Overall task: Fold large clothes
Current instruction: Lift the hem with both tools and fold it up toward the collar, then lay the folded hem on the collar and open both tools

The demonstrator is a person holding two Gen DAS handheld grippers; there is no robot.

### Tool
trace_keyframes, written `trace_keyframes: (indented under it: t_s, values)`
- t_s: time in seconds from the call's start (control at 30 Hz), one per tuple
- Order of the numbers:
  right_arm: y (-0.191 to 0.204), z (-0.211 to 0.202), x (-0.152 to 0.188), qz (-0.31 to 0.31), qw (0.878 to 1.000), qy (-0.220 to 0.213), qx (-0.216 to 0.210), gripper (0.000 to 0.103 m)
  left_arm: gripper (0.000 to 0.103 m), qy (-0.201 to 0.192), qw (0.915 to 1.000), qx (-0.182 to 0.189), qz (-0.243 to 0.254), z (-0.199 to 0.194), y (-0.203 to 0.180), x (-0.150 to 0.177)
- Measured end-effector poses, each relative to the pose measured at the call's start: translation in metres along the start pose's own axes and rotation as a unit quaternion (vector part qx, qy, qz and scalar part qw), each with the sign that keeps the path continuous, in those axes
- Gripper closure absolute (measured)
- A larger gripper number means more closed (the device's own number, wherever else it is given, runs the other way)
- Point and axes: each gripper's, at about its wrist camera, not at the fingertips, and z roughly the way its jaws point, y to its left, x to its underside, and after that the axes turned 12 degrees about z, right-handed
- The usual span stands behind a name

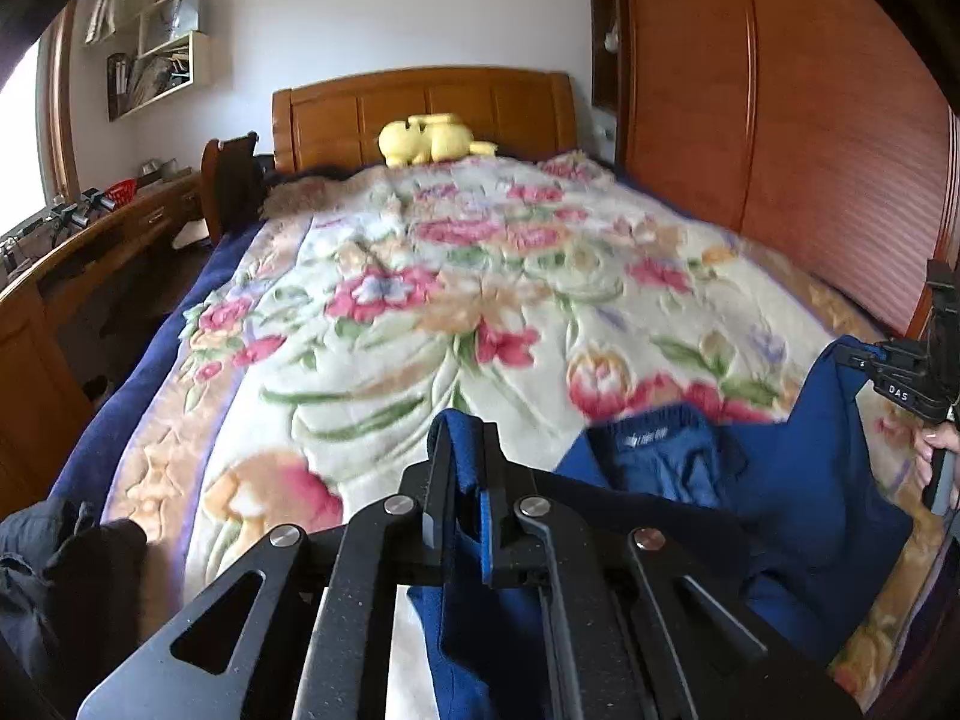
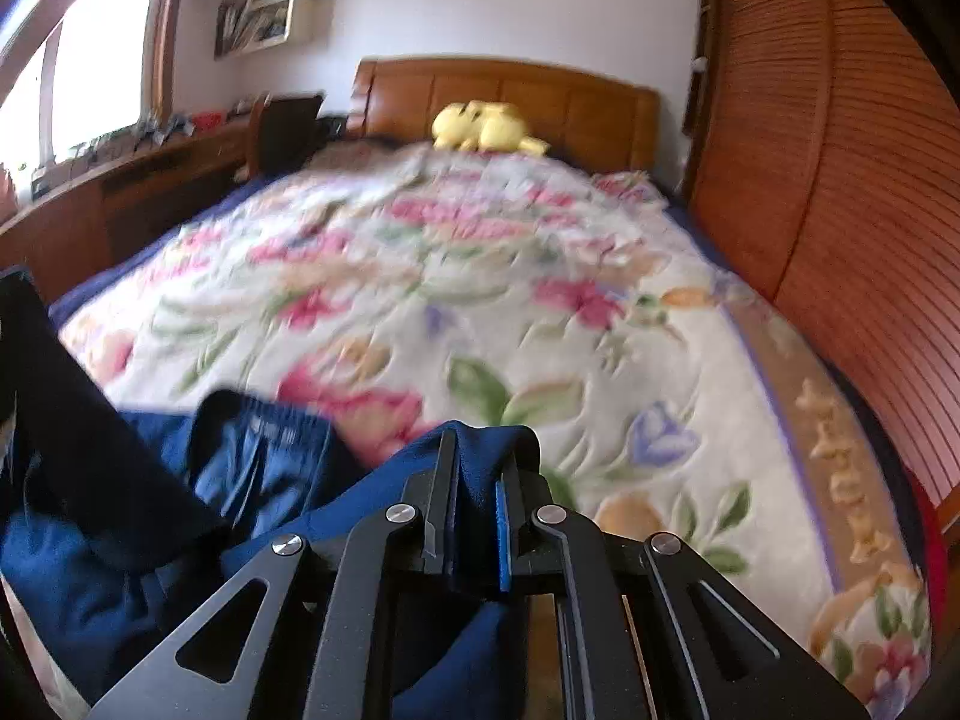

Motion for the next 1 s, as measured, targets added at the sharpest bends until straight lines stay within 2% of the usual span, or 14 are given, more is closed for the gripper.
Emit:
trace_keyframes:
  t_s: [0.03,0.1,0.13,0.17,0.23,0.37,0.47,0.57,0.67,0.87,1.0]
  values:
    - [0.005,0.001,0.003,-0.009,1.0,0.004,0.004,0.09,0.093,0.003,1.0,0.0,0.004,0.001,-0.003,0.002]
    - [0.012,0.001,0.007,-0.024,1.0,0.011,0.008,0.083,0.083,0.011,0.9999,0.007,0.011,0.0,-0.008,0.009]
    - [0.014,-0.001,0.009,-0.027,1.0,0.015,0.004,0.071,0.08,0.015,0.9998,0.007,0.013,-0.001,-0.01,0.012]
    - [0.016,-0.003,0.01,-0.026,0.999,0.018,-0.003,0.054,0.074,0.018,0.9997,0.005,0.015,-0.002,-0.011,0.013]
    - [0.012,-0.016,0.009,-0.025,0.999,0.028,-0.027,0.039,0.073,0.014,0.9997,0.014,0.014,-0.01,-0.015,0.018]
    - [0.014,-0.031,0.02,-0.039,0.998,0.032,-0.044,0.036,0.072,0.002,0.9995,0.031,0.01,-0.024,-0.027,0.031]
    - [0.018,-0.029,0.033,-0.049,0.994,0.065,-0.07,0.036,0.072,-0.006,0.9991,0.042,0.003,-0.03,-0.035,0.043]
    - [0.023,-0.03,0.049,-0.064,0.99,0.091,-0.082,0.036,0.072,-0.002,0.9972,0.074,-0.002,-0.025,-0.046,0.056]
    - [0.026,-0.029,0.064,-0.08,0.986,0.117,-0.087,0.036,0.072,0.003,0.9971,0.075,0.009,-0.019,-0.057,0.069]
    - [0.028,-0.018,0.073,-0.118,0.98,0.152,-0.052,0.036,0.072,0.007,0.9968,0.075,0.027,-0.011,-0.067,0.088]
    - [0.025,0.005,0.063,-0.119,0.979,0.165,-0.018,0.036,0.072,0.002,0.9958,0.086,0.03,-0.015,-0.066,0.1]
